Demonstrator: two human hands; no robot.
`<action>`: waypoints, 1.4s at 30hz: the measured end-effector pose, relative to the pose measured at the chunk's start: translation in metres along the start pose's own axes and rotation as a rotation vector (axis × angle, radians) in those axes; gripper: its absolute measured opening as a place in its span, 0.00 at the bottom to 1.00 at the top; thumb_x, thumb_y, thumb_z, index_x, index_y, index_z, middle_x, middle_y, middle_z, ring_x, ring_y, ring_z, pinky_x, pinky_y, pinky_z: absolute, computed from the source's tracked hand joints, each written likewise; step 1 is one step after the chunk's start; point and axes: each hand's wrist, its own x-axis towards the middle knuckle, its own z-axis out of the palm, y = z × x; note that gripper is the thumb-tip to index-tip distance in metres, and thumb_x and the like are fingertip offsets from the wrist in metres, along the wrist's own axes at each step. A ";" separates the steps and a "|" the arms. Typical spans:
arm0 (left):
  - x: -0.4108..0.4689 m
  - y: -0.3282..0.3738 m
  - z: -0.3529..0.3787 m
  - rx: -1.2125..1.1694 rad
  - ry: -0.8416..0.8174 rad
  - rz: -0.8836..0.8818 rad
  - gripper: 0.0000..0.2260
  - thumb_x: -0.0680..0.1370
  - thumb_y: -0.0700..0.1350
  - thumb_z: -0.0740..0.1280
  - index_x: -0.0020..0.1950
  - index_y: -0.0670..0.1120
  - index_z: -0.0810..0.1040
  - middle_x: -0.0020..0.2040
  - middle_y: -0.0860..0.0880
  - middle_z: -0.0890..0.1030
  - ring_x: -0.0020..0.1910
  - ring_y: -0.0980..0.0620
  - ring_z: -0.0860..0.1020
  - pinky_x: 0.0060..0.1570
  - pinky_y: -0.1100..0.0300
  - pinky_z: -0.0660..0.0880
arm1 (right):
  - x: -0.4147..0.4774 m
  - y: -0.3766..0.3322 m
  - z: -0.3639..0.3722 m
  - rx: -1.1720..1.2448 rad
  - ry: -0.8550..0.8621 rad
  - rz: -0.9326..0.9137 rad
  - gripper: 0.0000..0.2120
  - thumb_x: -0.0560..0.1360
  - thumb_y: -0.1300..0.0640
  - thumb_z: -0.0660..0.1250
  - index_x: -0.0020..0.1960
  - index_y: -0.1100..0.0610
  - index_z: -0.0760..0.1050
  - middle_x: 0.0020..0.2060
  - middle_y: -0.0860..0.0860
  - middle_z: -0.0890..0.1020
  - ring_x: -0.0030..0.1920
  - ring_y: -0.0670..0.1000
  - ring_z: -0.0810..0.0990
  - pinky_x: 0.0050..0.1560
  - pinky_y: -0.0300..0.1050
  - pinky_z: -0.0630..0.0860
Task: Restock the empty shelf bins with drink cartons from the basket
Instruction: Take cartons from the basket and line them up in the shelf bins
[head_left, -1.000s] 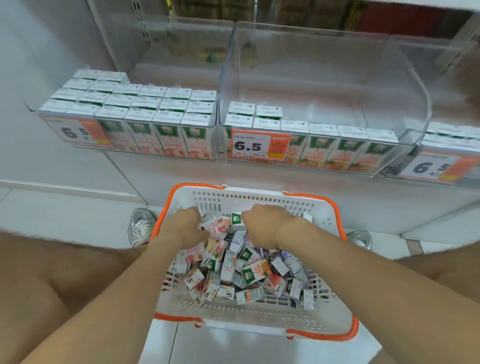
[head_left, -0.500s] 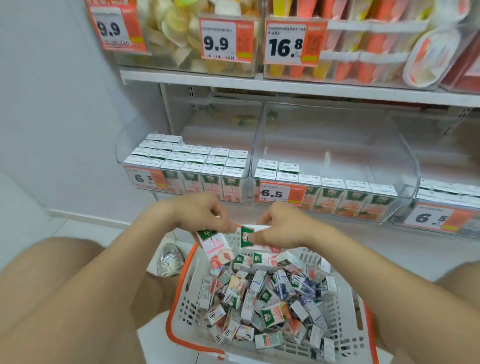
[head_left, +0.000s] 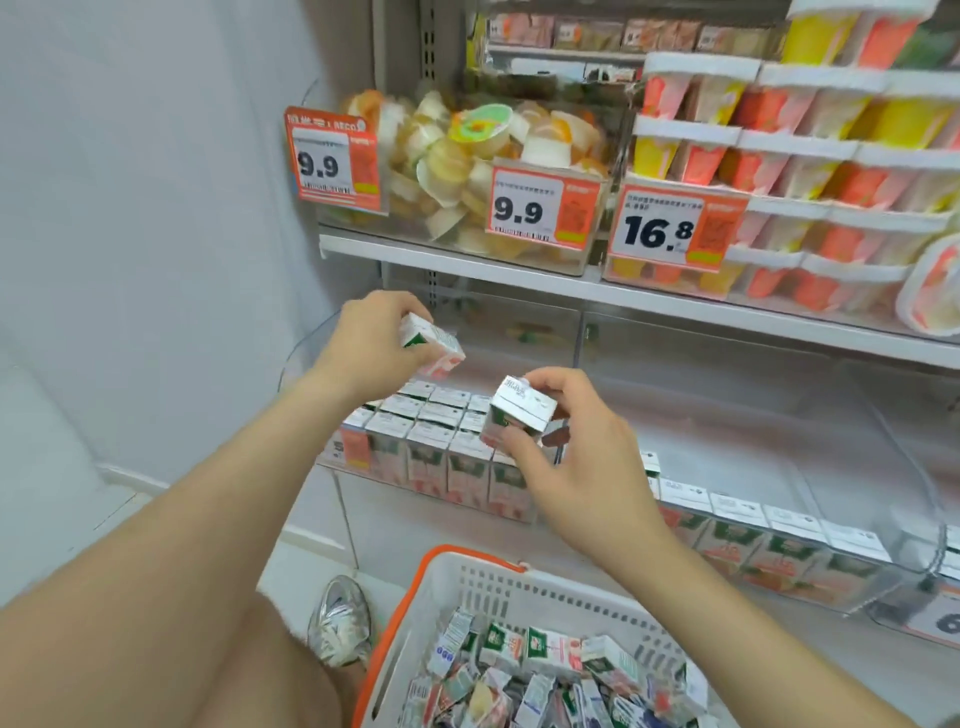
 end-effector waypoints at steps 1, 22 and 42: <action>0.009 -0.005 0.008 0.015 0.048 0.000 0.11 0.76 0.47 0.77 0.57 0.48 0.82 0.51 0.50 0.83 0.49 0.49 0.80 0.43 0.62 0.73 | 0.008 0.002 0.006 -0.003 0.014 -0.014 0.16 0.78 0.51 0.74 0.61 0.42 0.71 0.54 0.39 0.81 0.54 0.46 0.79 0.52 0.50 0.77; 0.047 -0.068 0.060 0.403 -0.465 -0.076 0.35 0.76 0.30 0.56 0.80 0.55 0.64 0.73 0.45 0.73 0.79 0.41 0.60 0.76 0.28 0.48 | 0.170 0.058 0.102 -0.342 -0.417 0.246 0.10 0.78 0.61 0.66 0.58 0.59 0.74 0.53 0.57 0.77 0.50 0.59 0.78 0.46 0.50 0.75; -0.007 -0.082 0.026 0.411 -0.728 -0.138 0.65 0.58 0.83 0.68 0.83 0.62 0.36 0.84 0.56 0.34 0.83 0.44 0.34 0.77 0.31 0.35 | 0.201 0.043 0.138 -0.176 -0.644 0.425 0.31 0.76 0.40 0.47 0.59 0.55 0.81 0.60 0.54 0.81 0.57 0.55 0.78 0.63 0.56 0.73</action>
